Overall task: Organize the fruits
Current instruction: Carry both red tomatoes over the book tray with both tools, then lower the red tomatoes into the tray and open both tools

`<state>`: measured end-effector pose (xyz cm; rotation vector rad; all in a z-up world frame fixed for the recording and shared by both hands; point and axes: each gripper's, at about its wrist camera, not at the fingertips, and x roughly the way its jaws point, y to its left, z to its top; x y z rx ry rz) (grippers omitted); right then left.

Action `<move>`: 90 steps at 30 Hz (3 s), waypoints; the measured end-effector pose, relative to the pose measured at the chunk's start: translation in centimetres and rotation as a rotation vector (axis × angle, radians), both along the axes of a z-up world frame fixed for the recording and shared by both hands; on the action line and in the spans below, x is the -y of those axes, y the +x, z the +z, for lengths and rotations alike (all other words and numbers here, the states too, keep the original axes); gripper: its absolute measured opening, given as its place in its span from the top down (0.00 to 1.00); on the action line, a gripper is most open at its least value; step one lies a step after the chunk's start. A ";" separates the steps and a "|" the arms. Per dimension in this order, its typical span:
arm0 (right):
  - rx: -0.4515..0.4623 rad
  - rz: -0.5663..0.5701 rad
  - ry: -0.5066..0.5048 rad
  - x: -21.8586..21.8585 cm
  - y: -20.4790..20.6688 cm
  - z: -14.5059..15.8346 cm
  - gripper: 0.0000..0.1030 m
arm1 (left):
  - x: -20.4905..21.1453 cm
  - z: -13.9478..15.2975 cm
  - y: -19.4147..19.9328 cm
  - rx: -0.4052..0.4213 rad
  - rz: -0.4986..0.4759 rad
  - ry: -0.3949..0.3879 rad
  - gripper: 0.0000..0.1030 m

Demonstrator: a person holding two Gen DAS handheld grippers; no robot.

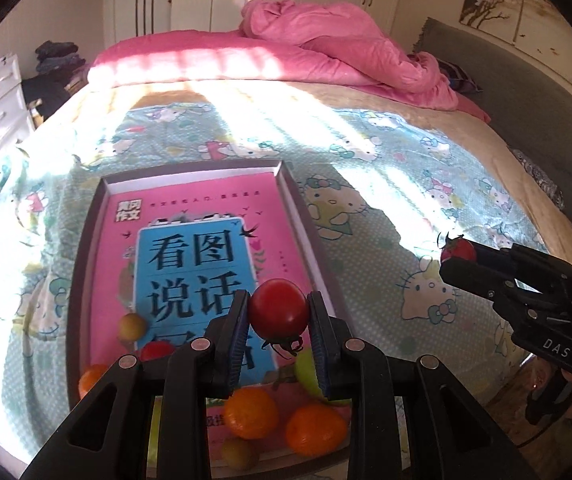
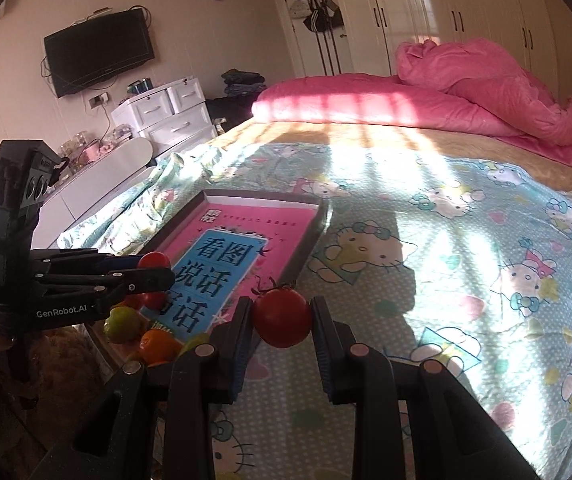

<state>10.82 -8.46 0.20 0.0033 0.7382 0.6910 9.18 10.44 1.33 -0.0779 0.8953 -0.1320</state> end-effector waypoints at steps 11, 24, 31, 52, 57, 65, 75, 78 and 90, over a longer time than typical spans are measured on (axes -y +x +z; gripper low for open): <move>0.033 0.146 -0.010 -5.1 -2.1 0.0 0.71 | -5.0 -1.1 -1.4 -0.042 0.109 -0.015 0.71; 0.023 0.291 -0.077 -8.6 -4.7 -1.4 0.71 | -6.6 -3.6 -1.1 -0.104 0.124 -0.025 0.71; 0.016 0.352 -0.112 -10.5 -6.0 -2.4 0.71 | -6.1 -4.3 -1.0 -0.114 0.109 -0.001 0.71; 0.025 0.482 -0.216 -13.4 -8.5 -5.2 0.71 | -3.9 -4.5 -1.2 -0.130 0.004 0.006 0.71; 0.025 0.483 -0.215 -13.5 -8.2 -5.3 0.71 | -3.7 -4.7 -1.1 -0.138 -0.004 0.010 0.71; 0.027 0.482 -0.209 -13.4 -8.2 -5.4 0.71 | -4.3 -5.4 -0.9 -0.173 0.016 -0.024 0.71; 0.050 0.485 -0.227 -13.5 -8.5 -5.3 0.71 | -4.6 -5.7 -0.8 -0.185 0.027 -0.043 0.71; 0.064 0.486 -0.236 -13.4 -8.7 -5.3 0.71 | -4.7 -5.7 -0.6 -0.187 0.026 -0.044 0.71; 0.096 0.485 -0.261 -13.2 -9.6 -4.8 0.71 | -4.6 -5.8 -0.4 -0.188 0.026 -0.042 0.71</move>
